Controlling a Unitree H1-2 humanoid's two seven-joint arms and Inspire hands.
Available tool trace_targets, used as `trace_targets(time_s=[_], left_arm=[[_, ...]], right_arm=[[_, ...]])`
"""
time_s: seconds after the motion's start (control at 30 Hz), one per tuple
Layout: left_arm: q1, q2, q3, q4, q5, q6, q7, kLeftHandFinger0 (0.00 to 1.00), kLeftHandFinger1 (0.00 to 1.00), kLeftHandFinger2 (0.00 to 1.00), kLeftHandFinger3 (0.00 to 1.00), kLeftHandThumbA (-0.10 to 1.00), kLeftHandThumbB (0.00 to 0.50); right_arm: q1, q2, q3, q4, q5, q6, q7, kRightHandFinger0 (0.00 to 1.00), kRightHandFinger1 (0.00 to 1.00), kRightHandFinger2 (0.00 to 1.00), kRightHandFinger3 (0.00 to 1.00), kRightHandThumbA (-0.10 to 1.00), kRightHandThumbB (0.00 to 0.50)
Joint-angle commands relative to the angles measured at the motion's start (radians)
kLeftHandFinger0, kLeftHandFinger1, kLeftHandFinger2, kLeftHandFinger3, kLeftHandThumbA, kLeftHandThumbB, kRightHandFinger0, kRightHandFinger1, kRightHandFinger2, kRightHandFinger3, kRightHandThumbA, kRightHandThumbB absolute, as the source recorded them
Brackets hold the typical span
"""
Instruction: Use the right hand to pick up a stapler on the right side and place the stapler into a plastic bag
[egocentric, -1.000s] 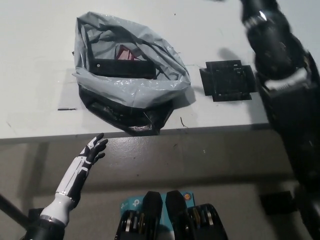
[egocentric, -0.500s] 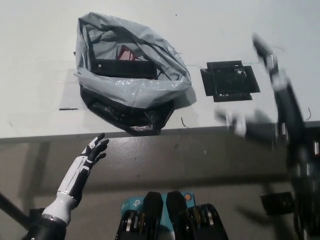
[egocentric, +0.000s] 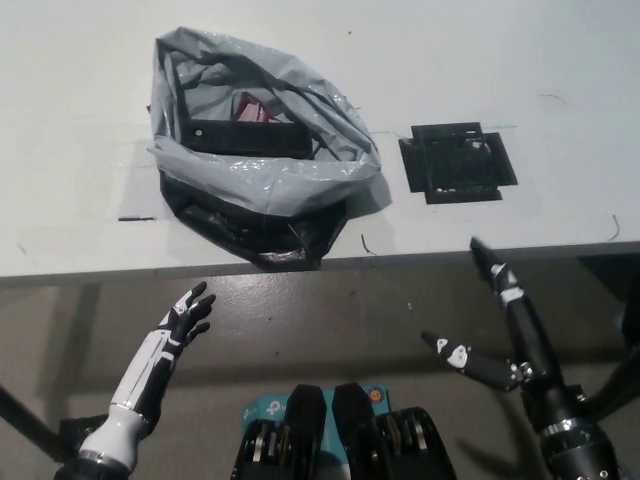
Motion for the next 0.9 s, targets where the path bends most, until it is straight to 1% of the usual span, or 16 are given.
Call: trace_targets(time_s=[0.0,0.07,0.13,0.17,0.2,0.27,0.3,0.33,0.37,0.47,0.57,0.87], left_arm=[[0.004,0.012,0.006,-0.033,-0.01,-0.03,-0.017,1.0,1.0,1.0,1.0,1.0,0.273],[0.011,0.013,0.006,-0.028,0.002,-0.039,-0.01,1.0,1.0,1.0,1.0,1.0,0.277],[0.024,0.013,0.005,-0.026,0.007,-0.046,-0.008,1.0,1.0,1.0,1.0,1.0,0.278],[0.037,0.013,0.004,-0.037,0.001,-0.037,-0.013,1.0,1.0,1.0,1.0,1.0,0.272],[0.056,0.014,0.0,-0.049,0.0,-0.032,-0.016,1.0,1.0,1.0,1.0,1.0,0.263],[0.059,0.013,-0.001,-0.048,0.004,-0.035,-0.015,1.0,1.0,1.0,1.0,1.0,0.265],[0.062,0.011,-0.001,-0.044,0.0,-0.026,-0.016,1.0,1.0,1.0,1.0,1.0,0.288],[0.065,0.01,-0.003,-0.043,-0.001,-0.023,-0.017,1.0,1.0,1.0,1.0,1.0,0.29],[0.069,0.01,-0.003,-0.043,0.004,-0.024,-0.014,1.0,1.0,1.0,1.0,1.0,0.303],[0.076,0.011,-0.002,-0.044,0.003,-0.022,-0.015,1.0,1.0,1.0,1.0,1.0,0.305],[0.075,0.014,0.0,-0.042,0.007,-0.03,-0.013,1.0,1.0,1.0,1.0,1.0,0.29],[0.069,0.013,0.003,-0.031,0.017,-0.045,-0.004,1.0,1.0,1.0,1.0,1.0,0.28]], right_arm=[[-0.004,-0.027,0.008,0.026,0.087,-0.013,0.088,1.0,1.0,1.0,1.0,0.8,0.288],[-0.002,-0.028,0.012,0.045,0.09,-0.019,0.099,1.0,1.0,1.0,1.0,0.78,0.27],[0.008,-0.03,0.021,0.045,0.083,-0.022,0.107,1.0,1.0,1.0,1.0,0.77,0.269],[0.02,-0.031,0.026,0.04,0.077,-0.019,0.108,1.0,1.0,1.0,1.0,0.78,0.276],[0.039,-0.032,0.036,0.036,0.071,-0.022,0.115,1.0,1.0,1.0,1.0,0.77,0.269],[0.043,-0.033,0.041,0.039,0.067,-0.03,0.117,1.0,1.0,1.0,1.0,0.77,0.261],[0.048,-0.034,0.043,0.048,0.064,-0.039,0.116,1.0,1.0,1.0,1.0,0.75,0.268],[0.054,-0.035,0.045,0.048,0.062,-0.038,0.117,1.0,1.0,1.0,1.0,0.75,0.269],[0.055,-0.034,0.047,0.052,0.057,-0.038,0.115,1.0,1.0,1.0,1.0,0.75,0.27],[0.056,-0.033,0.05,0.058,0.054,-0.038,0.118,1.0,1.0,1.0,1.0,0.76,0.282],[0.049,-0.032,0.052,0.062,0.044,-0.035,0.117,1.0,1.0,1.0,1.0,0.75,0.272],[0.042,-0.036,0.053,0.061,0.036,-0.035,0.122,1.0,1.0,1.0,1.0,0.76,0.27]])
